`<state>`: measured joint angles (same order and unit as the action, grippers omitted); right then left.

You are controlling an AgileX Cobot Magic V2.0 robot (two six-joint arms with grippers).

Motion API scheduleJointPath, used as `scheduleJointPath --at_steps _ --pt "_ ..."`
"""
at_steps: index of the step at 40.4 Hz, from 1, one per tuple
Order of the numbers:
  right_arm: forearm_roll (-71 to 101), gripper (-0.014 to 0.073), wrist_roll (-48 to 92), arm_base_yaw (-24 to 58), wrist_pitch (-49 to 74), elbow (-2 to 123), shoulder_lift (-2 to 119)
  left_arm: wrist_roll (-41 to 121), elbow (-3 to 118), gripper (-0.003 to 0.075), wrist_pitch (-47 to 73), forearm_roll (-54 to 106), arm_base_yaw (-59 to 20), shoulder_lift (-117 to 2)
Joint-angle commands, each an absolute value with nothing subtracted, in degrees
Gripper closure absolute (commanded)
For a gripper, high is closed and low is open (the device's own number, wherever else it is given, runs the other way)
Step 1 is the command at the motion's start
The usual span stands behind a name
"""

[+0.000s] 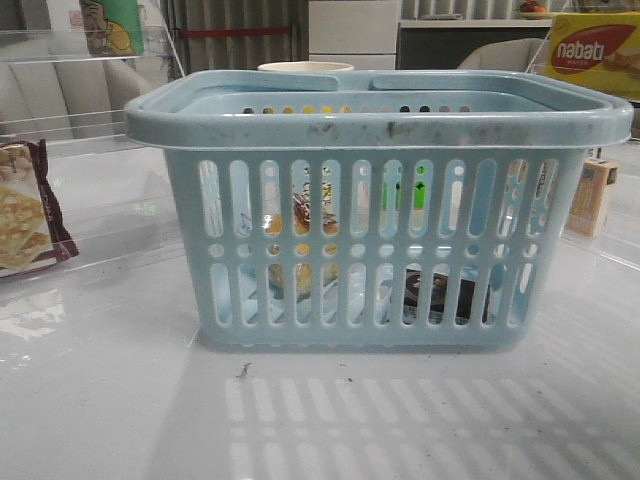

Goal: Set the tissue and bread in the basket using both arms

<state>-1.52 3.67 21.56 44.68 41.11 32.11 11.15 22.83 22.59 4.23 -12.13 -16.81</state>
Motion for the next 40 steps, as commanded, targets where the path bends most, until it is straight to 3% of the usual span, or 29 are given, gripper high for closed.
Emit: scheduleJointPath --at_steps 1,9,16,23,40 --pt "-2.0 0.0538 4.0 21.6 40.6 42.5 32.1 11.1 19.3 0.0629 13.2 4.5 -8.9 -11.6" --pt "-2.0 0.0538 4.0 21.6 40.6 42.5 32.1 9.2 10.1 0.0629 8.9 5.9 -5.5 -1.8" --pt "-2.0 0.0538 4.0 21.6 40.6 42.5 32.1 -5.7 4.8 0.0629 8.1 -2.4 -3.0 1.5" --pt "-2.0 0.0538 4.0 21.6 40.6 42.5 32.1 -5.7 -0.5 0.0629 0.3 -2.4 -1.4 1.5" --pt "-2.0 0.0538 4.0 21.6 40.6 42.5 32.1 0.0 -0.4 0.0629 -3.1 -2.0 -5.2 1.5"
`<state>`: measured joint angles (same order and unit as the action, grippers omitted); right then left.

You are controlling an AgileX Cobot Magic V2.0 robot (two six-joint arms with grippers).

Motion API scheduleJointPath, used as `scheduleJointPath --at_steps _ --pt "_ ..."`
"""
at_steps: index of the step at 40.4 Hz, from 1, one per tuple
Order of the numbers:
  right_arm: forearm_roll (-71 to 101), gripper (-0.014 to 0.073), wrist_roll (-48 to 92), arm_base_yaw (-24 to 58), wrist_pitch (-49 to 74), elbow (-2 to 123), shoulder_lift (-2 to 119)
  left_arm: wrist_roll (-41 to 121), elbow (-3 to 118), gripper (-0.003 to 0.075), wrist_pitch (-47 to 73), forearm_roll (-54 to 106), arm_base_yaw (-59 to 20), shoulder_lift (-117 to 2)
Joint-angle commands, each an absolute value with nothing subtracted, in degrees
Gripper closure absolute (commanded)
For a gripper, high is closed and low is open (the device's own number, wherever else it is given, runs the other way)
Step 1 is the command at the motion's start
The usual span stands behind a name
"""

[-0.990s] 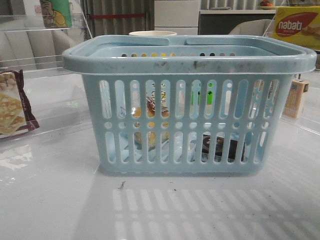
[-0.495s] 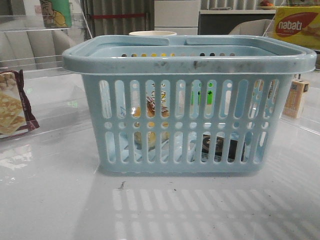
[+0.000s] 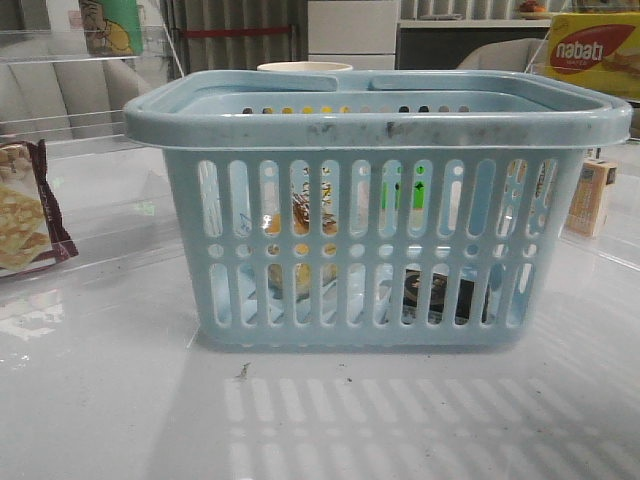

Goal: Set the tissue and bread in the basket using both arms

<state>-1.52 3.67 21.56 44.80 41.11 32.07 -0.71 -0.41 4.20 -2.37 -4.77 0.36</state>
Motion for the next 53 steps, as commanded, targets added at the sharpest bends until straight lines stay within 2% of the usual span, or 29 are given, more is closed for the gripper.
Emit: scheduleJointPath --at_steps 1,12,53 --pt "-2.0 0.0538 4.0 21.6 40.6 42.5 32.1 0.0 -0.4 0.0629 -3.7 -2.0 -5.2 1.5" --pt "-2.0 0.0538 4.0 21.6 40.6 42.5 32.1 0.0 -0.4 0.0629 -4.1 -2.0 -3.0 1.5" --pt "-2.0 0.0538 4.0 21.6 40.6 42.5 32.1 0.0 -0.4 0.063 -4.1 -2.0 -3.0 1.5"
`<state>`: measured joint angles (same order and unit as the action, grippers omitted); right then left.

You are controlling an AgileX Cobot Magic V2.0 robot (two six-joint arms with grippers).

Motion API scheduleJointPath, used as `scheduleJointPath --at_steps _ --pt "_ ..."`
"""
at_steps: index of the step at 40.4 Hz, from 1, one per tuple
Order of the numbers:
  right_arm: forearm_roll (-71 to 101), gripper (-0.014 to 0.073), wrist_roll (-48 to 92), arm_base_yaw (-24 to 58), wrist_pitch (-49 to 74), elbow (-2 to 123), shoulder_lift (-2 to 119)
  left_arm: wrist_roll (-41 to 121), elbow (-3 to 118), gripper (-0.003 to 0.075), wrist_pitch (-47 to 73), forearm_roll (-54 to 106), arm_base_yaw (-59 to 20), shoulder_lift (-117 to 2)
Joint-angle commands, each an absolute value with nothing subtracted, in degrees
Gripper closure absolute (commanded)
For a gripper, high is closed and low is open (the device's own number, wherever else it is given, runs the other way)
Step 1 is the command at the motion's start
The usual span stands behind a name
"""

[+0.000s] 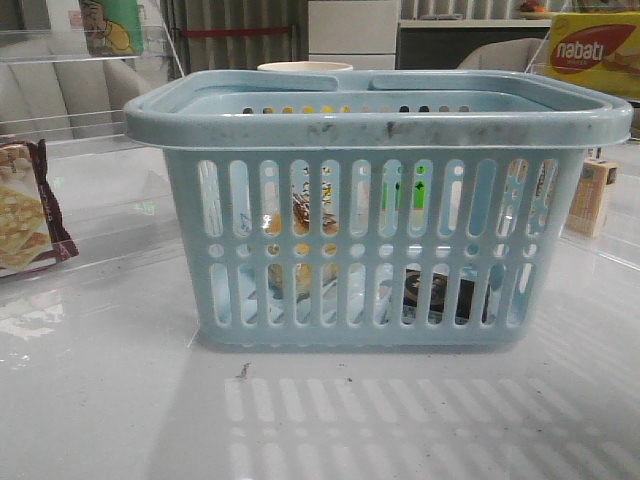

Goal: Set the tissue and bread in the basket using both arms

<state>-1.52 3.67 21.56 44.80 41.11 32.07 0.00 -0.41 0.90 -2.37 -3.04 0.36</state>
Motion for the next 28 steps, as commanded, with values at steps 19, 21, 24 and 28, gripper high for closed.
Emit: scheduleJointPath --at_steps 19,21,24,28 --pt "-2.1 0.0538 4.0 5.0 14.6 21.9 13.5 0.0 -0.4 0.063 -4.1 -2.0 -3.0 1.5" --pt "-2.1 0.0538 4.0 3.4 10.7 17.8 10.2 0.0 -0.4 0.063 -4.1 -2.0 -3.0 1.5" --pt "-2.1 0.0538 4.0 1.4 5.4 11.7 6.5 0.0 -0.4 0.063 -4.1 -2.0 -3.0 1.5" --pt "-2.0 0.0538 4.0 -0.4 0.0 4.9 2.7 0.0 -0.4 0.063 -4.1 -2.0 -3.0 1.5"
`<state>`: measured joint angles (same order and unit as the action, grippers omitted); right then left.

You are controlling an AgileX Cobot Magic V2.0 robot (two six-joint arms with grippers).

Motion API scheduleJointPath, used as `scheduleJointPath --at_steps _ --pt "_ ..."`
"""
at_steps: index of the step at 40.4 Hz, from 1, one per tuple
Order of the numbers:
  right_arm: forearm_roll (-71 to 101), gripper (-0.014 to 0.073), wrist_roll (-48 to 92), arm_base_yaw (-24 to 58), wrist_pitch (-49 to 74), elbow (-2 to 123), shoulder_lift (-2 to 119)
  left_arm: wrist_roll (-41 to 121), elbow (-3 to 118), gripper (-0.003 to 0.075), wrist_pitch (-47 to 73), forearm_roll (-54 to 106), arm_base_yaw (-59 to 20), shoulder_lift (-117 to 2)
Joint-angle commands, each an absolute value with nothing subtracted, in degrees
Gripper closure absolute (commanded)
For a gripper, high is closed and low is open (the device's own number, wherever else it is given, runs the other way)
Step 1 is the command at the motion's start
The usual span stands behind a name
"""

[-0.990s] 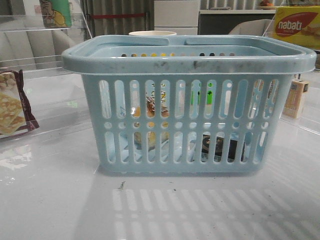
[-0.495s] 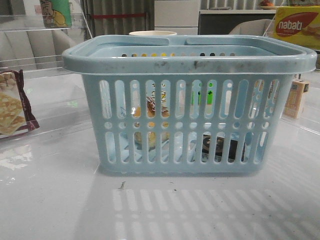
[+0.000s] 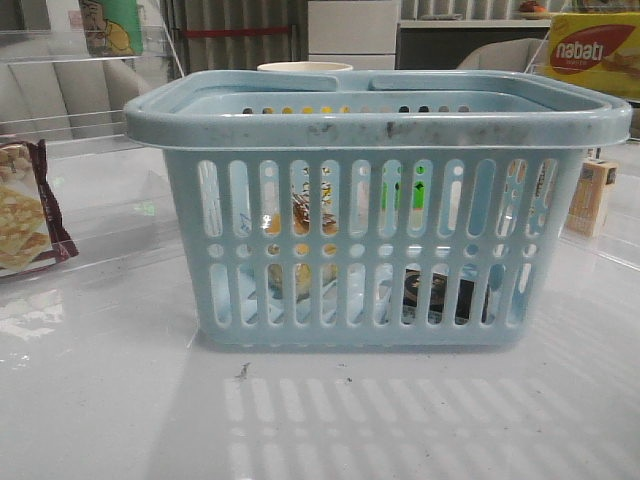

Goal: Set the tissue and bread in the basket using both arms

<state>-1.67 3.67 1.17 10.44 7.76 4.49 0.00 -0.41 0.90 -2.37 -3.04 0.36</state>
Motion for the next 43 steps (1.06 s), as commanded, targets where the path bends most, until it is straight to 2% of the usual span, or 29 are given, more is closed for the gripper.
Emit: scheduleJointPath --at_steps 1,6,43 --pt "-1.9 0.0538 3.9 -0.7 -0.9 3.2 1.8 0.0 -0.4 0.063 -4.1 -2.0 -3.0 1.5" --pt "0.4 0.0538 3.9 -1.9 -4.5 -1.9 -1.9 0.0 -0.4 0.063 -4.1 -2.0 -3.0 1.5" --pt "0.8 0.0538 3.9 -2.0 -6.3 -1.7 -1.7 0.0 -0.4 0.063 -4.1 -2.0 -3.0 1.3"
